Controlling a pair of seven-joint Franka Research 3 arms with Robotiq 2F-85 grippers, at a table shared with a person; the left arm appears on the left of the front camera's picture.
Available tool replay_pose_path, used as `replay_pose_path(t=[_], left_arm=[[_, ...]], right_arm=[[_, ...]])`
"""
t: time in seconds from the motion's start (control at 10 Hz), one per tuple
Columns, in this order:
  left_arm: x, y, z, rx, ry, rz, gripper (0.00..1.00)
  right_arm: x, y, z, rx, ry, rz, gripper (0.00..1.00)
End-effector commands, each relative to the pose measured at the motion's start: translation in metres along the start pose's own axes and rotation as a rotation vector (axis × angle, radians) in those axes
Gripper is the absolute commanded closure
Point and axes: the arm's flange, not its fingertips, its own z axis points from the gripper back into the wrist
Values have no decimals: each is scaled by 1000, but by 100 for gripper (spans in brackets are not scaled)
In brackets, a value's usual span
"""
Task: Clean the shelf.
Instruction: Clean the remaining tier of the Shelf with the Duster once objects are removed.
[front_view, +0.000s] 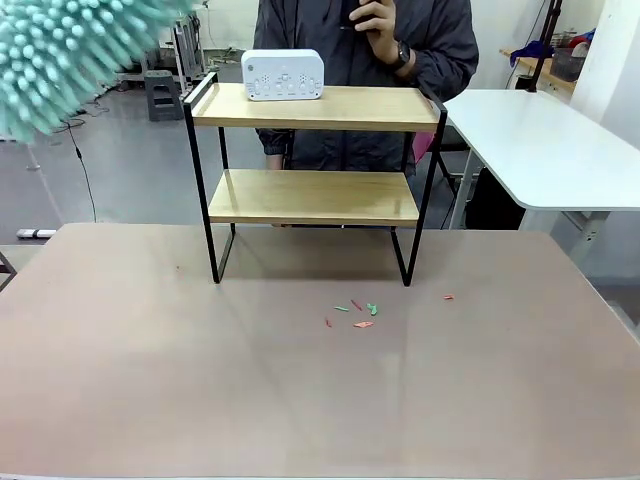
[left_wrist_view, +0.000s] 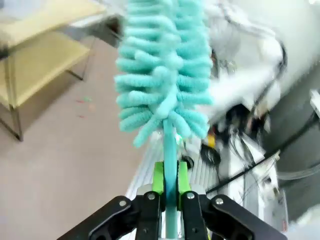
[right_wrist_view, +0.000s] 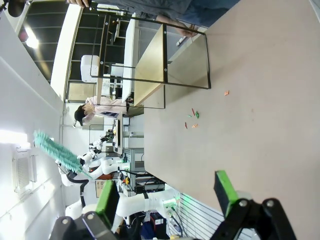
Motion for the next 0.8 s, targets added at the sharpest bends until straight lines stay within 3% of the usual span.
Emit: replay_pose_path(t=[0.0, 0.2, 0.3, 0.4, 0.6, 0.7], left_arm=[[-10, 36, -3, 145, -240, 343, 88], [-18, 80, 9, 317, -262, 668, 88], [-21, 104, 12, 352, -255, 717, 88], [-28, 130, 11, 340, -200, 690, 88], [-34, 167, -7, 459, -153, 781, 88], [-43, 144, 12, 404, -170, 710, 88]], right_arm=[[1, 0, -1, 15, -9, 29, 0], [1, 0, -1, 15, -9, 29, 0], [1, 0, -1, 15, -9, 29, 0], [1, 0, -1, 15, -9, 29, 0], [1, 0, -1, 15, -9, 29, 0], [1, 0, -1, 15, -9, 29, 0]])
